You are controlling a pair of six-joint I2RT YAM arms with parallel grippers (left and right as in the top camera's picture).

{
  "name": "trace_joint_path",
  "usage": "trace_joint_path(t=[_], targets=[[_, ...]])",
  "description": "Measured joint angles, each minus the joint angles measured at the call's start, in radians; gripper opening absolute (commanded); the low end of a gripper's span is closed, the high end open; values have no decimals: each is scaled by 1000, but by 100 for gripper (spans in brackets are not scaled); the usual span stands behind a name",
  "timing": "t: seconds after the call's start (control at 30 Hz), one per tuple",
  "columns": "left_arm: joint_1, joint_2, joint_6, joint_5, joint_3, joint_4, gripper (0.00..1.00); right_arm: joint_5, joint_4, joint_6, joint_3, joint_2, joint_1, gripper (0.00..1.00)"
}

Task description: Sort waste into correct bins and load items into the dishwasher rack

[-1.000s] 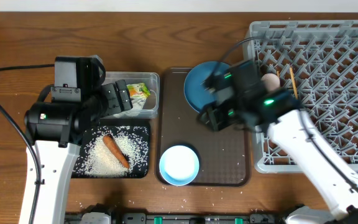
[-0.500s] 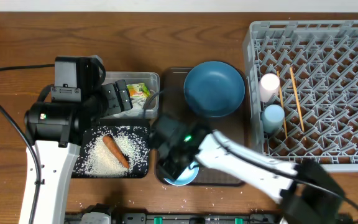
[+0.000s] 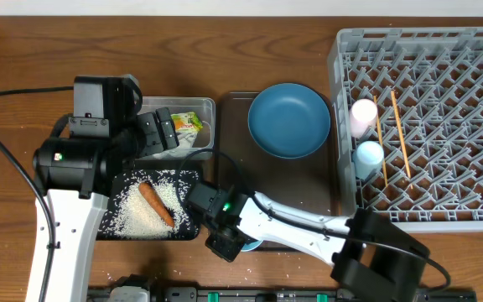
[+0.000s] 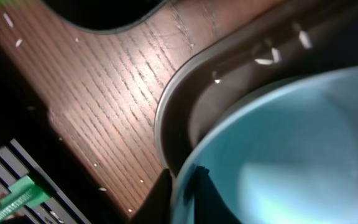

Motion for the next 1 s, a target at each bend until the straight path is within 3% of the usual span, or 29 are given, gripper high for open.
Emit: trace_joint_path(t=[0.47, 0.7, 0.87, 1.0], targets=[[0, 0, 0, 0, 0, 0, 92, 5, -103, 4, 52, -51, -80, 1], [0, 0, 0, 0, 0, 0, 91, 87, -232, -26, 144, -216, -279, 1], [0, 0, 0, 0, 0, 0, 92, 209, -253, -39, 221, -371, -444, 1], [0, 0, 0, 0, 0, 0, 92, 191, -243, -103, 274, -447, -628, 1]])
